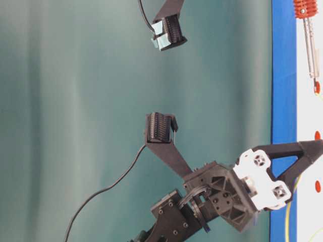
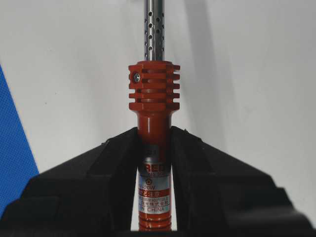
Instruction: Touch the tip of the soldering iron to the tip of the solder at the mark.
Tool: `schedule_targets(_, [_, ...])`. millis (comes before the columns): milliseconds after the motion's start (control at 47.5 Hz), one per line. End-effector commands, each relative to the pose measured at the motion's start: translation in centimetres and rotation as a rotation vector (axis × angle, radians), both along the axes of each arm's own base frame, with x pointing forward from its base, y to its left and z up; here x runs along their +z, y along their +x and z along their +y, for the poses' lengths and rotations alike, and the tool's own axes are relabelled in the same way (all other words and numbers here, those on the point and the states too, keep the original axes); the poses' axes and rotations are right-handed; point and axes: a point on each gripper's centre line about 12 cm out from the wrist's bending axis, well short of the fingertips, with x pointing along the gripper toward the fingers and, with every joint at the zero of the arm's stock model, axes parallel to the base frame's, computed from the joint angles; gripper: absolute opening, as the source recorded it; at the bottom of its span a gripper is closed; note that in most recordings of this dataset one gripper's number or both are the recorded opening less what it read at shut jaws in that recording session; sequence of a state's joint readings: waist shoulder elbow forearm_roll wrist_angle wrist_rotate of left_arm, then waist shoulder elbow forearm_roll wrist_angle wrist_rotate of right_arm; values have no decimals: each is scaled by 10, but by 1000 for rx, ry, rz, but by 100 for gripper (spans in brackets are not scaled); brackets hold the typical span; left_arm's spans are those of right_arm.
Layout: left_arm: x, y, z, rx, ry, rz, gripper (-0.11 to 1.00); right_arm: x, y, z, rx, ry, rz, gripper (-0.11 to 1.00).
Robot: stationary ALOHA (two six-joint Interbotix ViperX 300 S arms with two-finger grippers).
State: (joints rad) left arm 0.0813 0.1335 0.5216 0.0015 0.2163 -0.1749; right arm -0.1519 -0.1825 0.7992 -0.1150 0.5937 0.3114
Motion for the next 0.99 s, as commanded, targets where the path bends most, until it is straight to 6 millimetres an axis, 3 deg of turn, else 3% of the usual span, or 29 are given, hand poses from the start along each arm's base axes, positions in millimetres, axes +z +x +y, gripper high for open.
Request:
schedule_targets(0, [12,6,0,-1,3,-38,2,10,7,-1,-1,-5,-38,6])
schedule_targets(969, [13,6,-2,-7,5,-40,2,10,8,-1,-1,-4,-47,6])
